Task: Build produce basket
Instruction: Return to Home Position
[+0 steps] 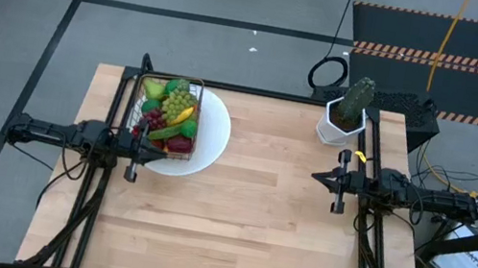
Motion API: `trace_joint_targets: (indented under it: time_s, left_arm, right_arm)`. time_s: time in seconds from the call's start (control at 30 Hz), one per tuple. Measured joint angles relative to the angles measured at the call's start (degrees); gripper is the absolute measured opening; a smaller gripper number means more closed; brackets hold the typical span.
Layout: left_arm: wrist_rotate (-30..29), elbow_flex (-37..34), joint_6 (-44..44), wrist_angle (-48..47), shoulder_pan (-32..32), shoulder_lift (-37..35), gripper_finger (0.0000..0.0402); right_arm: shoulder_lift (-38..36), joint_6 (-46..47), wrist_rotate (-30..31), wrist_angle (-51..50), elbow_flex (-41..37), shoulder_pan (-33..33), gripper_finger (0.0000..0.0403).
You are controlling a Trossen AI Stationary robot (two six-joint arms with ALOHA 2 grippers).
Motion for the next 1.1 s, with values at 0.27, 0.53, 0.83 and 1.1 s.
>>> trace_joint_targets:
  time_s: [0.27, 0.53, 0.83, 1.1]
  left_arm:
    - [0.0, 0.0, -0.1, 0.8, 0.0, 0.0, 0.0033]
    - [0.0, 0.0, 0.0, 1.1, 0.0, 0.0, 0.0033]
    - [0.1, 0.0, -0.1, 1.2, 0.0, 0.0, 0.0033]
    - [0.2, 0.0, 0.0, 1.2, 0.0, 0.0, 0.0033]
  right_arm:
    - [0.0, 0.0, 0.0, 0.0, 0.0, 0.0, 0.0]
    - [0.0, 0.0, 0.0, 0.0, 0.0, 0.0, 0.0]
    - [0.0, 0.0, 0.0, 0.0, 0.0, 0.0, 0.0]
    - [0.0, 0.0, 0.0, 0.0, 0.0, 0.0, 0.0]
